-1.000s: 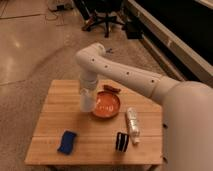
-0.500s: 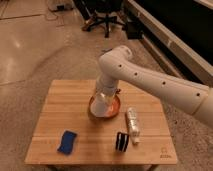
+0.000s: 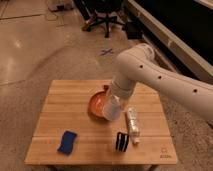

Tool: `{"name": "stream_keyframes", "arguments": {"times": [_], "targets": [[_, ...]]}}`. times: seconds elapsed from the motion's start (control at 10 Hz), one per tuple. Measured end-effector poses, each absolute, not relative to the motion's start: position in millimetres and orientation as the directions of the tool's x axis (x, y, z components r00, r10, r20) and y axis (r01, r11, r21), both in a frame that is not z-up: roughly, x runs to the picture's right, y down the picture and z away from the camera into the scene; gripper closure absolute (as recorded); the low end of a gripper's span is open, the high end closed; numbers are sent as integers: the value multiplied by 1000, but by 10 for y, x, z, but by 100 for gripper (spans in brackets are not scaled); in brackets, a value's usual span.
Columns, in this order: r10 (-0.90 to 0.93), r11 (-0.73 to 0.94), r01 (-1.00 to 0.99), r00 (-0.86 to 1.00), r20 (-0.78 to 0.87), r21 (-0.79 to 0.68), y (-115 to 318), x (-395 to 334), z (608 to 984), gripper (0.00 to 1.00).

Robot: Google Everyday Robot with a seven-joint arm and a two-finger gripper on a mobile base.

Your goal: Place the ceramic cup over the eraser

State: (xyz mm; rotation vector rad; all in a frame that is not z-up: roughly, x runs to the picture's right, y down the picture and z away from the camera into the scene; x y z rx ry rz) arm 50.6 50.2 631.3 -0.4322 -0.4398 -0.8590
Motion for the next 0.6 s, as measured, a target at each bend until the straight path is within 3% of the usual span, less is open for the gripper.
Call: {"name": "stream_keyframes", "arguments": {"times": [0.6], "targets": [[-623, 544, 802, 582, 523, -246, 763, 777, 5892, 100]]}}
